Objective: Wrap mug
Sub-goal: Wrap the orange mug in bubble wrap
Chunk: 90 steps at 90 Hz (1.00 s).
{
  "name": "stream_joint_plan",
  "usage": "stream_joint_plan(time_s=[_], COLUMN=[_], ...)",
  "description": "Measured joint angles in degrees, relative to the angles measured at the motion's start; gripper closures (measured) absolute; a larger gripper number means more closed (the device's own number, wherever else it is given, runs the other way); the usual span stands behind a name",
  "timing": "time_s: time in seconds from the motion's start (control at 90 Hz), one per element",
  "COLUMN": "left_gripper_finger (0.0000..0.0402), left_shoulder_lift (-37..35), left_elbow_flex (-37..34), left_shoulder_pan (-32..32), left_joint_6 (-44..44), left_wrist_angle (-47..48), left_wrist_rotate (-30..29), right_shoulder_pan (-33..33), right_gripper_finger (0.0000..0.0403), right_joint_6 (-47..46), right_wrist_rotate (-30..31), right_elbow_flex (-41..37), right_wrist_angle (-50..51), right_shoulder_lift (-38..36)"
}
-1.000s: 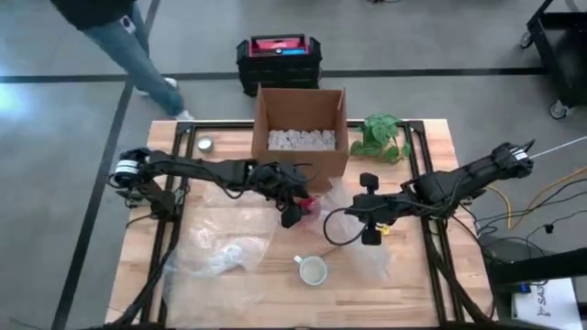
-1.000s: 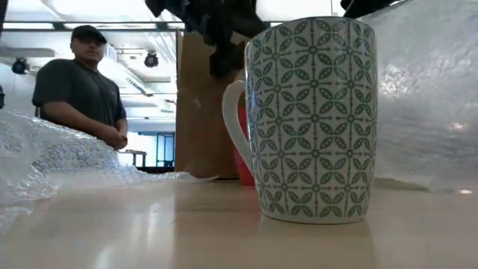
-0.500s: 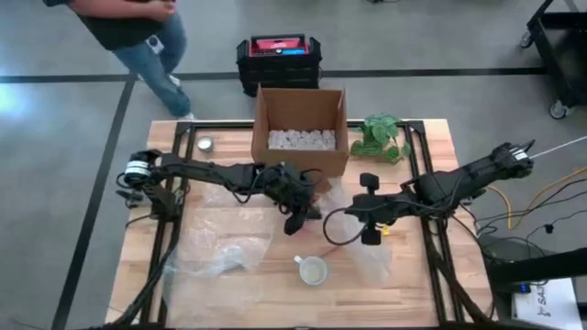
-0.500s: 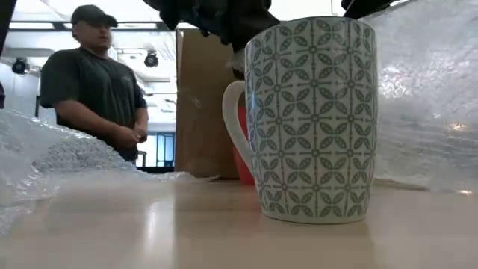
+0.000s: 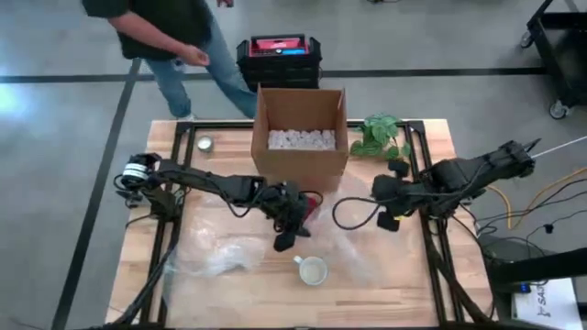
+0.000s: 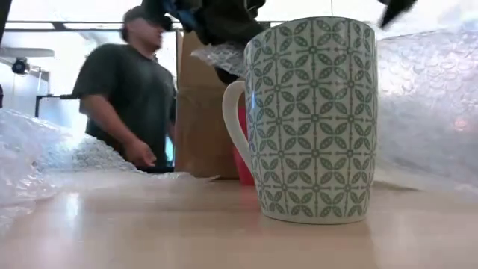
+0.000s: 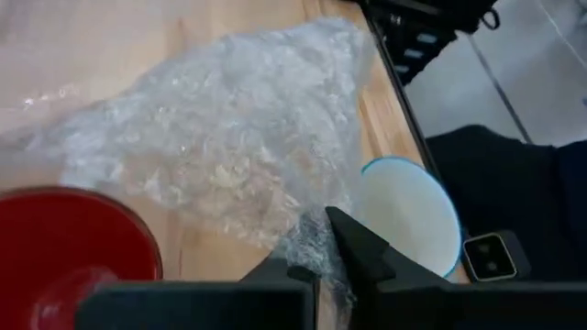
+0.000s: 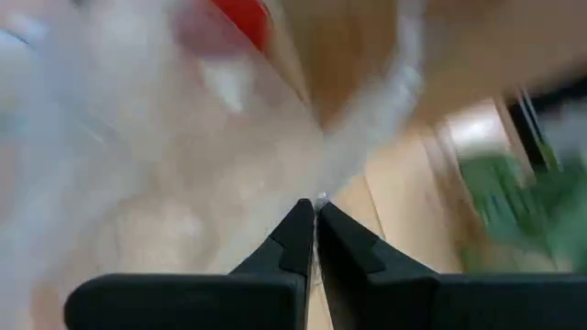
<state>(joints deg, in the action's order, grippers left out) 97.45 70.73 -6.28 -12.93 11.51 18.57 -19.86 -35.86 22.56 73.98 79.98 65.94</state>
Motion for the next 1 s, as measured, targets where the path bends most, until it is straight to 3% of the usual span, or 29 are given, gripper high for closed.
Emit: stream_joint_plan(time_s=[0.111,0.267,0.578,0.778,1.0], left_gripper_finger=[0.0401,0.0401,0.0402,0.0402,0.0401], left_shoulder_lift=[0.0,-0.02,-0.02,-0.04,-0.04], left_elbow_flex=[-0.16,-0.16,-0.16,-0.16,-0.16], left_shoulder_pan=[-0.33,-0.27,-0.29,-0.29,-0.29], left_joint_6=[0.0,0.1,0.17,-0.02,-0.03], left_wrist_angle=[0.26,-0.07,-3.11,-3.53,-4.76], left_wrist_rotate=[0.02,0.02,0.02,0.02,0.03], right_shoulder_pan=[0.02,0.78,5.98,11.37,12.07], right_gripper_finger=[0.0403,0.0403,0.0397,0.0319,0.0221], right_joint_6=[-11.96,-16.03,-20.48,-16.49,-10.67], right_wrist_rotate=[0.01,0.36,7.77,4.74,-0.45], right_elbow_flex=[-2.52,-9.21,-21.92,-22.26,-11.66], right_wrist_angle=[10.86,7.92,3.76,3.25,0.15], right_shoulder_lift=[-0.43,-1.92,-1.47,-2.99,-6.94])
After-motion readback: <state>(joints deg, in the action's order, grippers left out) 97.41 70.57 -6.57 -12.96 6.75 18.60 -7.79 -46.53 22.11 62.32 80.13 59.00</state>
